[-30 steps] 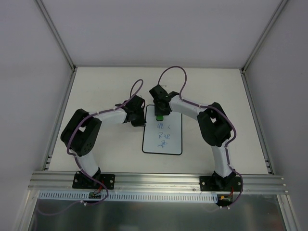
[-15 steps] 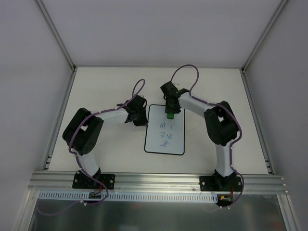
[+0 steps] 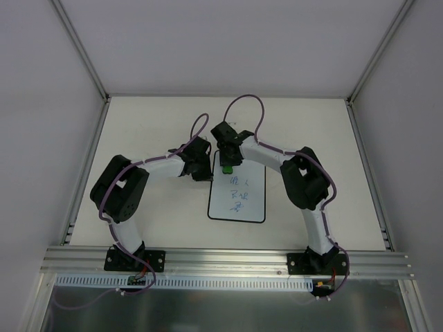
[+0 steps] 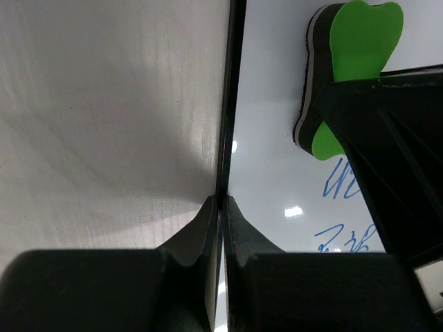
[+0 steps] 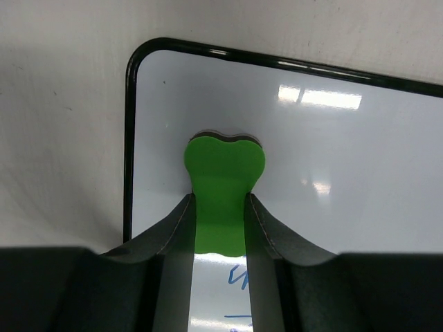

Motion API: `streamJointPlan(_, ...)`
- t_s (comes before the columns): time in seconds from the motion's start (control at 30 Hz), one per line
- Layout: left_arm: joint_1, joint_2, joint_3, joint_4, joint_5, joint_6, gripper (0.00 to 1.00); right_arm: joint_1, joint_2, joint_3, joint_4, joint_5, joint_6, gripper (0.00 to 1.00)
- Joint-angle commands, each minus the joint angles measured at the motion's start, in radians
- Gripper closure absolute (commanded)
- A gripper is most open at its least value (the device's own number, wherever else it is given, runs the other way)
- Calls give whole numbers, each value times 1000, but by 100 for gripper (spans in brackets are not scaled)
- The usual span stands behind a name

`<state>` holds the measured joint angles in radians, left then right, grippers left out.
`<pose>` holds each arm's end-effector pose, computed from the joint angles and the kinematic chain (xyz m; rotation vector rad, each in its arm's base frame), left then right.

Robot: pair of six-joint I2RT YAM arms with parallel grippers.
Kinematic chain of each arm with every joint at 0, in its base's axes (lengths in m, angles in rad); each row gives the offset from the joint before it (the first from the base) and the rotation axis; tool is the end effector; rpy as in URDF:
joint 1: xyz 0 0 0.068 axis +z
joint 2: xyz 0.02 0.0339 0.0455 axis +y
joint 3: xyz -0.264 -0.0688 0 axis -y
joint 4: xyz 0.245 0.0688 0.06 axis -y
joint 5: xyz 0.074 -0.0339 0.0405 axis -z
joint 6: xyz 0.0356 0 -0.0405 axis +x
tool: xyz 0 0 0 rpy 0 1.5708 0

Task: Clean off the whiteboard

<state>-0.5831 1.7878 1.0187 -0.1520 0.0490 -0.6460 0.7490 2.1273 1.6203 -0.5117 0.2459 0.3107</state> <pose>0.3003 -0.2002 0.1568 -0.0599 2.5825 -0.5533 0.3426 0.3067 0.1788 -0.4661 2.5020 0.0929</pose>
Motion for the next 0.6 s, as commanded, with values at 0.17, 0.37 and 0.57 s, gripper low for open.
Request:
streamJointPlan(0.17, -6, 70, -45, -153, -67, 2, 100, -135, -188, -279, -51, 21, -4, 98)
streamJointPlan(0.37, -4, 74, -35, -156, -63, -1, 100, -146, -267, -390, -24, -15, -70, 98)
streamJointPlan(0.57, -4, 88, -16, -156, -52, -9, 100, -9, -196, -341, 9, -86, -42, 98)
